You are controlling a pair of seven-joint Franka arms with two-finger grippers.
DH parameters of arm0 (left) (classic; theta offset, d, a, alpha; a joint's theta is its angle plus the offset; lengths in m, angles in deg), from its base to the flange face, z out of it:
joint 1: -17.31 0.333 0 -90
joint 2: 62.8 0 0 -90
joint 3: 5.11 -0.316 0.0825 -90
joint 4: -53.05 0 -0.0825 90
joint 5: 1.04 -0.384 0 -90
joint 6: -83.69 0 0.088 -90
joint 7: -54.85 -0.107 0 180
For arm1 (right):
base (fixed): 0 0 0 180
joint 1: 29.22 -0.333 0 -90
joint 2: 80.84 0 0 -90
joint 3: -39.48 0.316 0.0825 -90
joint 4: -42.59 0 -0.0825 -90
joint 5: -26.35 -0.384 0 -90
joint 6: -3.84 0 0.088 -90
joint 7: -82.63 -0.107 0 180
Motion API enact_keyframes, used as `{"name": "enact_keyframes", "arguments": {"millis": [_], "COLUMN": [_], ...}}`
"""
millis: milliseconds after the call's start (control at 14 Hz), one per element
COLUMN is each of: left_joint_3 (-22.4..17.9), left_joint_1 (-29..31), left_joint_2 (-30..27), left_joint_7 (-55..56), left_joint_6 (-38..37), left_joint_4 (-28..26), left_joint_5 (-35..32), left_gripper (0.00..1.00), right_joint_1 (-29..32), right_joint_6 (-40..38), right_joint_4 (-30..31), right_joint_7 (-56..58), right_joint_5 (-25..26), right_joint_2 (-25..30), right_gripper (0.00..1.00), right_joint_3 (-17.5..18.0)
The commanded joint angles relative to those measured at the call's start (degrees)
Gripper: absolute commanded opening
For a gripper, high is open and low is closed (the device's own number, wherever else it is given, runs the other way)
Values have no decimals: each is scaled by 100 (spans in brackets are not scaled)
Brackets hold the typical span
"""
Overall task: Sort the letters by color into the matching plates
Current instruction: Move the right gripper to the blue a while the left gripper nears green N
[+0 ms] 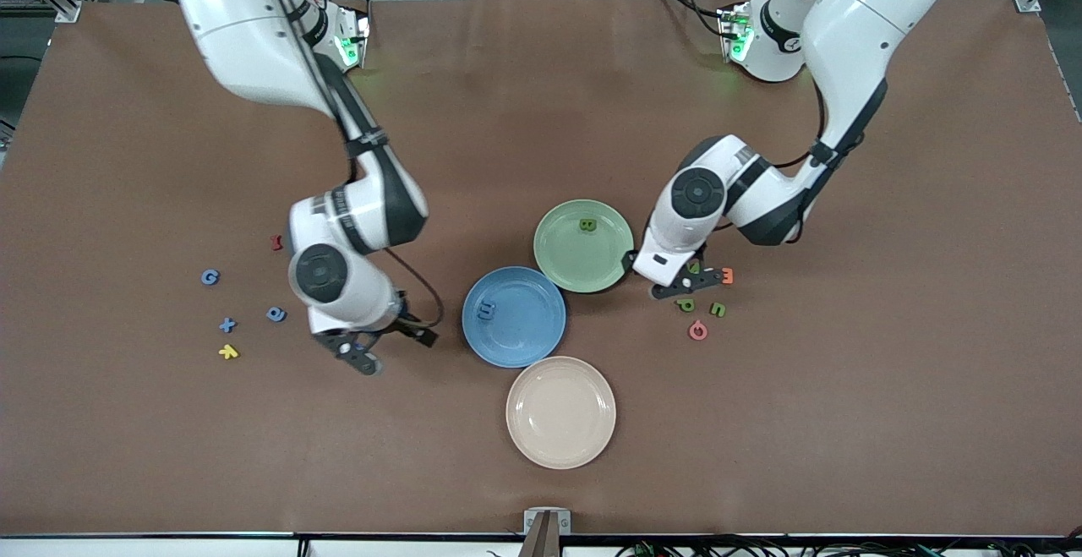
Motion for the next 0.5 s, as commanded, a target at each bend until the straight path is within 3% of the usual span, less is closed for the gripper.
{"name": "enact_keyframes", "arguments": {"millis": [0, 215, 429], "left_joint_3": [56, 65, 65], "left_joint_1": [256, 485, 520], "left_joint_2": [-183, -183, -157], "left_joint_7": [-236, -508, -544], "left_joint_6": [15, 216, 595], "left_joint_4": [-303, -505, -672], "left_joint_5": [-238, -414, -484], "left_gripper": [96, 96, 96], "right_joint_1": [431, 661, 705], "right_joint_6": [4, 266, 1143], "right_joint_4": [780, 1412, 2142], "right_joint_7": [1139, 1522, 1583], "right_joint_5": [19, 238, 238], "right_joint_2": [603, 867, 1009], "right_gripper": [100, 100, 100], "right_joint_3": [96, -106, -606]}}
